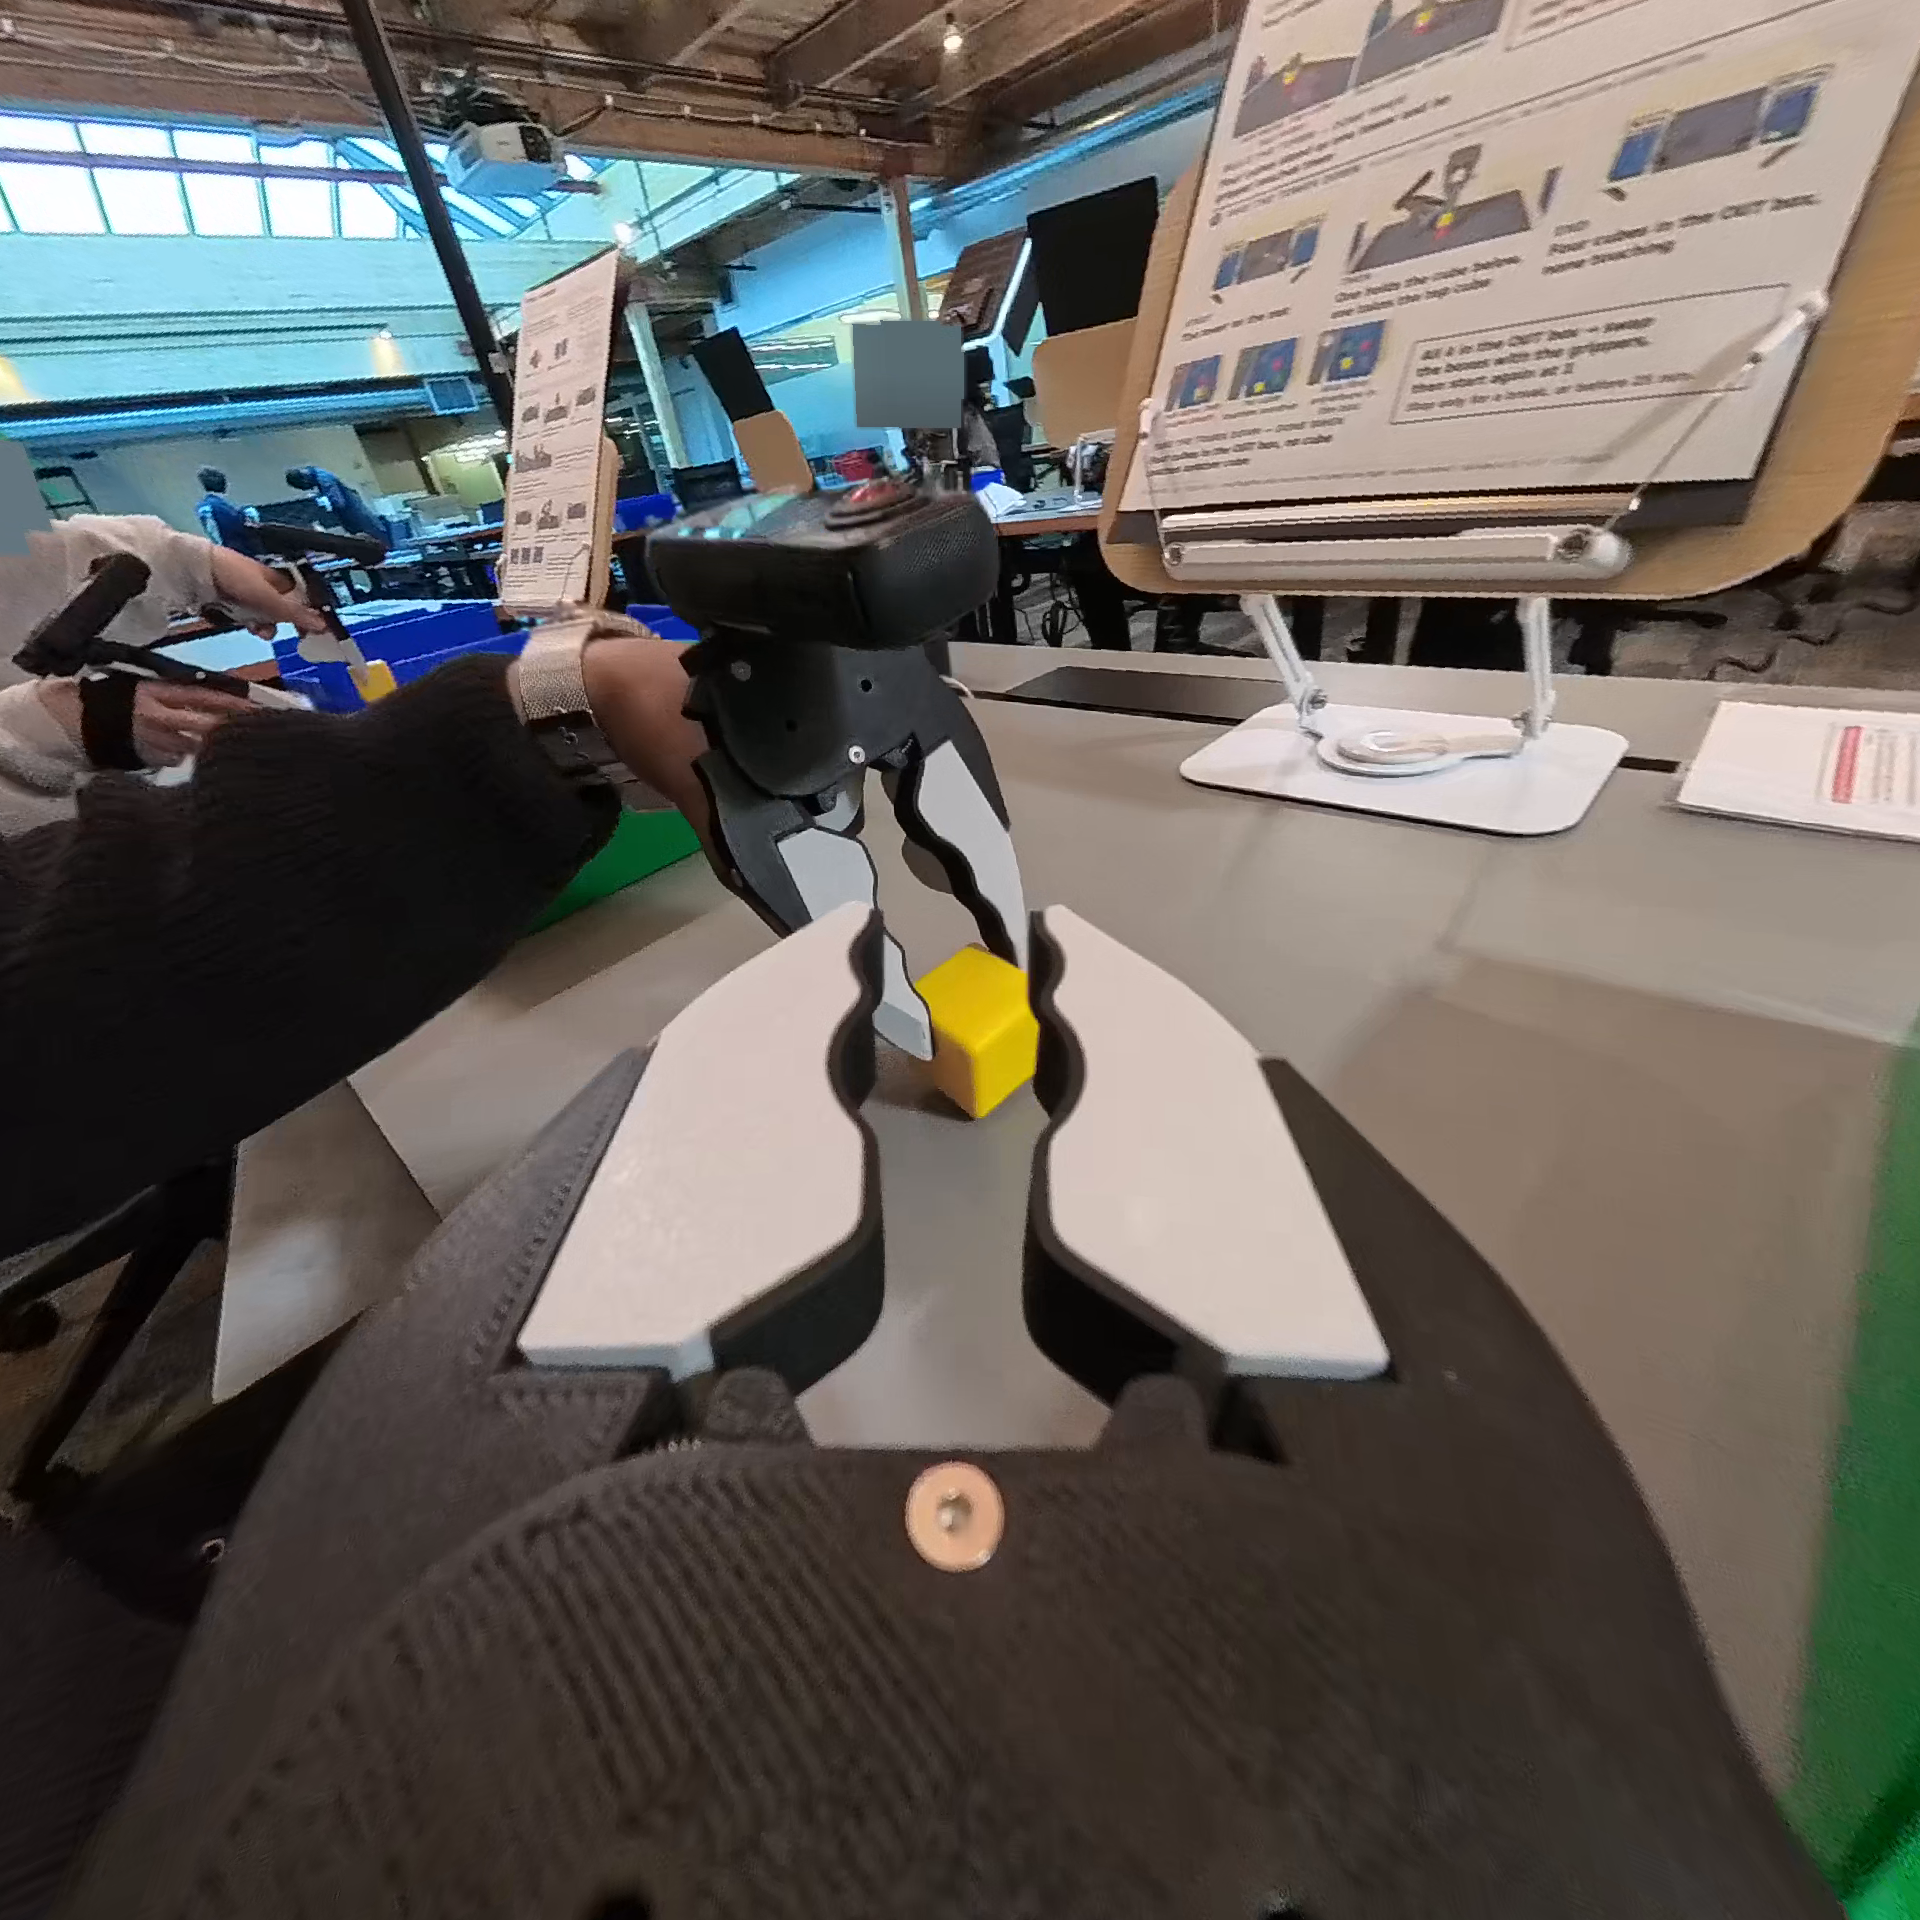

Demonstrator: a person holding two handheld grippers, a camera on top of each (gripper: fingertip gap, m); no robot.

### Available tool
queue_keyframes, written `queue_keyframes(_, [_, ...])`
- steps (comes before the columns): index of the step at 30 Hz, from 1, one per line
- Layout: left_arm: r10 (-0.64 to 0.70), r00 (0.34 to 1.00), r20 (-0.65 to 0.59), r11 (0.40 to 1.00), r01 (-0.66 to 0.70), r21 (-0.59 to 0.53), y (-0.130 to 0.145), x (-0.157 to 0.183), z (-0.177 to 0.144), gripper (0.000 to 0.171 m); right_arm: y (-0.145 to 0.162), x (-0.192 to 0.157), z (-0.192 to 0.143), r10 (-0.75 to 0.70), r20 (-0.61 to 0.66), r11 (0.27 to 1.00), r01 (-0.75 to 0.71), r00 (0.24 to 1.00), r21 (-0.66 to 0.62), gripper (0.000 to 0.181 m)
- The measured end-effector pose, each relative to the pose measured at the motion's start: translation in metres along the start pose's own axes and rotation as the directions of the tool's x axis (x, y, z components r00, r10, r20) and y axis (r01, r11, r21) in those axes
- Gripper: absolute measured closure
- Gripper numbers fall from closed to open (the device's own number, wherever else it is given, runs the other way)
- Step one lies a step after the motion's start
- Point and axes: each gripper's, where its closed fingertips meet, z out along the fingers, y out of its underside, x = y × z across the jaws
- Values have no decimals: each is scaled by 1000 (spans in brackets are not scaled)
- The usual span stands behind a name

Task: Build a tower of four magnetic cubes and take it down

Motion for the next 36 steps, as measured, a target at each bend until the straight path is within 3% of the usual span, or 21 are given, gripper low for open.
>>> queue_keyframes(11, [-33,999,-40,997,36,72,-5,0,10,121,-4,12,-4,206,37,978,-207,978,27,151])
queue_keyframes(18, [-61,998,-21,994,63,92,3,4,6,121,2,-13,10,196,145,981,-195,970,-25,150])
queue_keyframes(29, [-82,996,31,992,79,93,19,4,-1,121,20,-34,27,7,179,995,12,984,-102,151])
queue_keyframes(36, [-75,997,37,991,70,110,16,4,0,121,21,-38,27,-23,182,993,42,983,-106,152])
